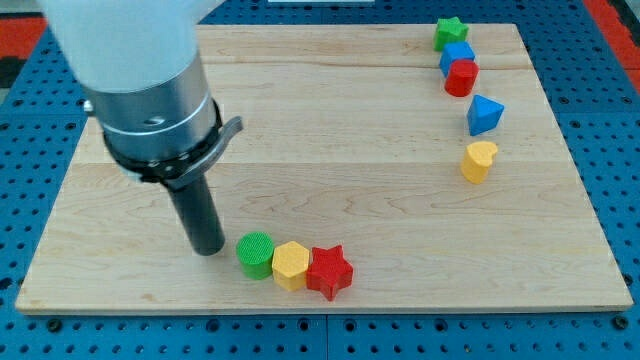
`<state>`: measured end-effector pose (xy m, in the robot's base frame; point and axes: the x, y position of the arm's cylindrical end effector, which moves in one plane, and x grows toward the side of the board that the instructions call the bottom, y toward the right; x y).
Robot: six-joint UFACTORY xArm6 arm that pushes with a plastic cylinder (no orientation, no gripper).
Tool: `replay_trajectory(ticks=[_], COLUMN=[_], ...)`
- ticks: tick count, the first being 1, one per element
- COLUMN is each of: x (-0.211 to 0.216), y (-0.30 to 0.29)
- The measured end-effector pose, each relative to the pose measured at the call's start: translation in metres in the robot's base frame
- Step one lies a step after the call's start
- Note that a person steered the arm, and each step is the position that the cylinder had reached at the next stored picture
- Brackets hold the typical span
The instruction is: Move your arm to the bottom right
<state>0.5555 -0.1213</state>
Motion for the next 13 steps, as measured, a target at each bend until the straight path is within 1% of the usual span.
replay_trajectory(ticks=[1, 2, 3, 4, 6, 7, 8, 9, 10, 13], x=[0.018, 0.046, 0.058, 0.059, 0.062, 0.061, 0.061, 0.061, 0.061, 0.055], y=[-0.007, 0.015, 0.082, 0.136, 0.135, 0.166, 0.179, 0.179, 0.206, 0.343])
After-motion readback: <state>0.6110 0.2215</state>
